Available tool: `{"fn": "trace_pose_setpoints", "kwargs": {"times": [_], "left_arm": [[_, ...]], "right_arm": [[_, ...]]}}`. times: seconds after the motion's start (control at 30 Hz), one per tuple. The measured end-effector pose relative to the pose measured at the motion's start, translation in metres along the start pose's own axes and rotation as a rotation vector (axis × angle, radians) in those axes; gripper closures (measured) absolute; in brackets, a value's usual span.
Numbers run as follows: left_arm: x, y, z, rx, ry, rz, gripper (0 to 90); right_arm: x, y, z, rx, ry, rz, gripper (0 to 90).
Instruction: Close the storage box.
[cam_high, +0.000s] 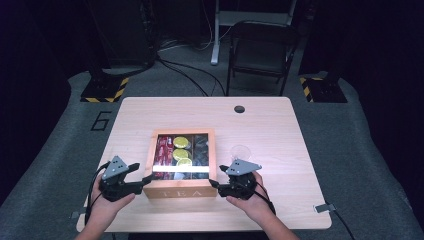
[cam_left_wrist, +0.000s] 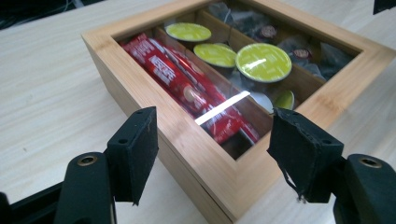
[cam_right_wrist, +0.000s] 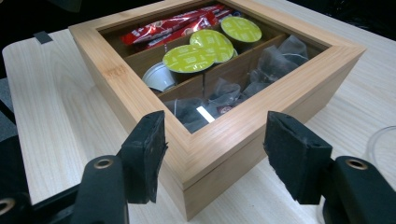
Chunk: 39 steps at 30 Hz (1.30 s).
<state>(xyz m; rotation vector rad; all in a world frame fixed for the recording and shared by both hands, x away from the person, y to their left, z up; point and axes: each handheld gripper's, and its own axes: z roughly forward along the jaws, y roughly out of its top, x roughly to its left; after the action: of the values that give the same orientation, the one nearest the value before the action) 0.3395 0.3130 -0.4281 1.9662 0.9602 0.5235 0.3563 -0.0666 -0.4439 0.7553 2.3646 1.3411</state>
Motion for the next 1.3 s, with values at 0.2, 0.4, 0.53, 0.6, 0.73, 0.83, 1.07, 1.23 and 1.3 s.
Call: {"fn": "trace_pose_setpoints", "kwargs": {"times": [0.2,0.4,0.53,0.6,0.73,0.83,1.07,1.23,1.3], "left_arm": [[0.011,0.009,0.001,-0.022,0.004,-0.027,33.5],[0.022,0.012,0.004,-0.026,0.025,-0.059,33.9],[0.028,0.009,0.004,-0.024,0.037,-0.084,34.1],[0.031,0.006,0.005,-0.024,0.045,-0.094,34.1],[0.038,-0.001,0.006,-0.017,0.064,-0.117,34.2],[0.042,-0.007,0.007,-0.021,0.08,-0.136,34.2],[0.056,-0.021,0.008,-0.025,0.11,-0.188,34.4],[0.067,-0.029,0.006,-0.025,0.127,-0.221,34.5],[0.069,-0.032,0.007,-0.032,0.139,-0.229,34.6]], "right_arm": [[-0.006,0.001,-0.006,-0.009,-0.019,0.027,38.4],[-0.011,0.0,-0.008,-0.021,-0.033,0.041,38.4],[-0.015,-0.001,-0.011,-0.025,-0.044,0.052,38.5],[-0.016,-0.002,-0.012,-0.025,-0.052,0.062,38.6],[-0.019,-0.004,-0.013,-0.023,-0.053,0.059,38.9],[-0.02,-0.005,-0.014,-0.022,-0.062,0.071,38.9],[-0.023,-0.009,-0.012,-0.014,-0.076,0.078,39.4],[-0.026,-0.013,-0.012,-0.006,-0.073,0.084,39.6],[-0.027,-0.015,-0.01,-0.006,-0.078,0.085,39.7]]}}
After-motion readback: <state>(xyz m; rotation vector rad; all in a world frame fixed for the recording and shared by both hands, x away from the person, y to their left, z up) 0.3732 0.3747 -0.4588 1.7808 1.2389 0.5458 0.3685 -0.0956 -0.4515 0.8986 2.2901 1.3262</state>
